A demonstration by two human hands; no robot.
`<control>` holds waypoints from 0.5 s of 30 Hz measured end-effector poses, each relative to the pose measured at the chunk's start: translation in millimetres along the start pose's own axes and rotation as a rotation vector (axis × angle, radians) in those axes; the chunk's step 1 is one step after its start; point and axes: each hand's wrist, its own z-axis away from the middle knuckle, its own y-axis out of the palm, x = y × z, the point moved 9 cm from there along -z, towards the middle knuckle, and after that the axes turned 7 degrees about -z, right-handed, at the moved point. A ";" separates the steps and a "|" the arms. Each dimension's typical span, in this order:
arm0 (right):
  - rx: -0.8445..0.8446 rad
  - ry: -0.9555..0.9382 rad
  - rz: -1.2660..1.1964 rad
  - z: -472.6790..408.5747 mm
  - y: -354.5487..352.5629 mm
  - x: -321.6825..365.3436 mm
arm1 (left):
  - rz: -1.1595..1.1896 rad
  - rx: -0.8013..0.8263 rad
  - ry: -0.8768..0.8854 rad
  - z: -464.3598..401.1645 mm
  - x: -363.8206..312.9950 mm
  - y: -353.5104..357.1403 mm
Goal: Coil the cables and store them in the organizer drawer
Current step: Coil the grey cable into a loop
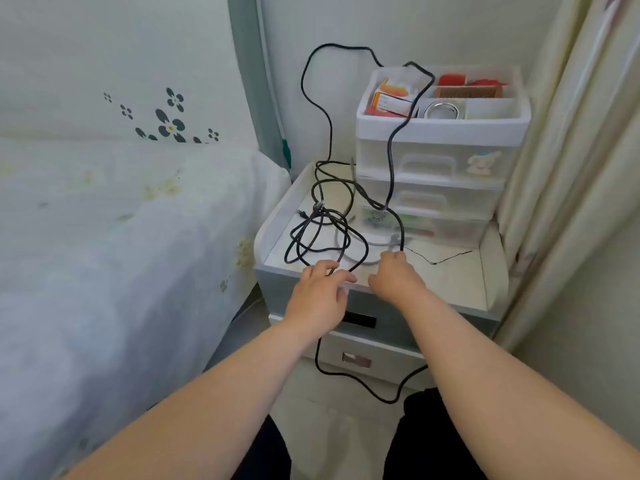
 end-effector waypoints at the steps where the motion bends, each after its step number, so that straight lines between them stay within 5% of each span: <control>1: -0.002 0.008 0.031 -4.1 -0.9 -0.7 | -0.101 0.050 0.015 -2.7 -0.8 7.9; 6: 0.009 -0.067 0.017 -32.8 5.3 -0.6 | -0.379 0.068 0.051 -11.2 4.2 30.0; 15: 0.073 -0.142 0.226 -65.9 16.6 -3.3 | -0.437 0.299 -0.155 -62.7 64.3 45.5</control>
